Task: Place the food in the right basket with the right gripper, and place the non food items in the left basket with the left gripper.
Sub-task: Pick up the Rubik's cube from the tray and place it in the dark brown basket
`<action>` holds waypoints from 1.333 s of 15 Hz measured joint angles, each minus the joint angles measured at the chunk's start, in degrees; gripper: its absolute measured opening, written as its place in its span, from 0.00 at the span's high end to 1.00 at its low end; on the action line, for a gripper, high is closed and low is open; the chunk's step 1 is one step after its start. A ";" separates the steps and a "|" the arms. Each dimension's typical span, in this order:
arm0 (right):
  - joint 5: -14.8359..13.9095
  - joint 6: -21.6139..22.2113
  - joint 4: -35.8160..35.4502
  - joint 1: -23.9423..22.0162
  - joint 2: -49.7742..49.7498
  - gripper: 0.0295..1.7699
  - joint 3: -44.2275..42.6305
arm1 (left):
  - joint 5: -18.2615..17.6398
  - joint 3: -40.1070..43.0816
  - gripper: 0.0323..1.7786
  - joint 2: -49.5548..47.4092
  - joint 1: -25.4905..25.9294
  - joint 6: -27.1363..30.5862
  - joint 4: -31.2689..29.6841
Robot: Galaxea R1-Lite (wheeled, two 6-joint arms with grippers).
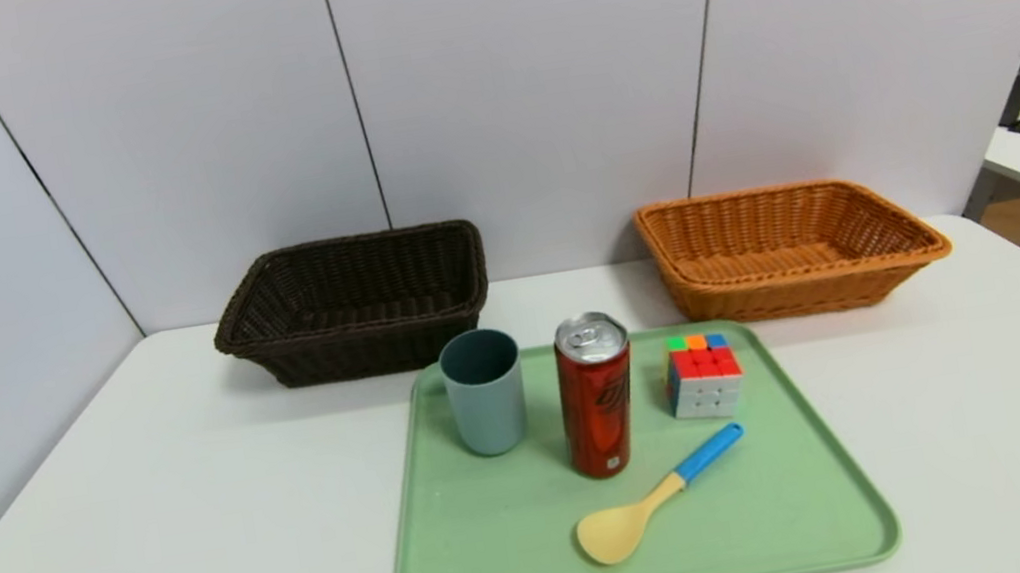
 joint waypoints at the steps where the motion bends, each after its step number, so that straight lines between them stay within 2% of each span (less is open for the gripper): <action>1: 0.05 -0.24 0.00 0.00 0.00 0.04 0.00 | -0.04 0.00 0.05 0.00 -0.02 0.33 0.02; 6: 0.44 -3.55 -0.11 -0.02 0.00 0.04 0.00 | -0.94 -0.30 0.05 0.00 0.00 4.75 -0.69; 7: 1.12 -4.92 -0.05 -0.02 0.02 0.04 -0.44 | -1.77 -1.26 0.05 0.00 0.00 5.74 -0.59; 10: 5.28 -5.18 1.77 -0.02 2.38 0.04 -7.16 | -4.53 -8.44 0.05 1.68 0.00 6.16 3.24; 16: 8.73 -5.16 2.97 0.02 20.08 0.04 -26.76 | -6.25 -26.48 0.05 17.52 -0.05 5.96 5.66; 20: 9.23 -6.31 2.45 0.72 34.35 0.04 -36.99 | -11.04 -36.24 0.05 31.45 -0.17 5.99 5.35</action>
